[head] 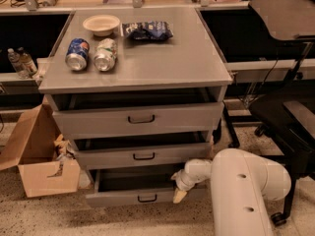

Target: Open bottom drawer

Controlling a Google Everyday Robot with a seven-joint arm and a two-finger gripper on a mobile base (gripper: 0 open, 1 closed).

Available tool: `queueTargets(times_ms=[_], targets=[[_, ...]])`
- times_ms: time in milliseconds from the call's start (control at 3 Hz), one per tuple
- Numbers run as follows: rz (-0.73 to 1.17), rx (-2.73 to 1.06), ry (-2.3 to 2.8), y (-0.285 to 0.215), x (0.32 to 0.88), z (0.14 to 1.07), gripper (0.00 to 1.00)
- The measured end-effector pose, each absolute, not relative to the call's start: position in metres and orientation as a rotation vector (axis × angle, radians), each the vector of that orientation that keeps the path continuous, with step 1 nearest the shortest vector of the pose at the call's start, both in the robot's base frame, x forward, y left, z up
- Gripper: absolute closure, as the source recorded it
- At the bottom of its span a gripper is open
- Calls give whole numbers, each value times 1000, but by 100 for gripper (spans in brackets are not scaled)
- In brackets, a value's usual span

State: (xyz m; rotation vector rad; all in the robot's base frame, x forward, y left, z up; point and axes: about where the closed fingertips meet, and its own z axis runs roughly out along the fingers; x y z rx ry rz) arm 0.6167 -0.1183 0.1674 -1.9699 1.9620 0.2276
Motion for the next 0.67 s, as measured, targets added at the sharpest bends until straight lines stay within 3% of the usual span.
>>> queueTargets(times_ms=[667], targets=[[284, -2019, 1963, -115, 599, 159, 0]])
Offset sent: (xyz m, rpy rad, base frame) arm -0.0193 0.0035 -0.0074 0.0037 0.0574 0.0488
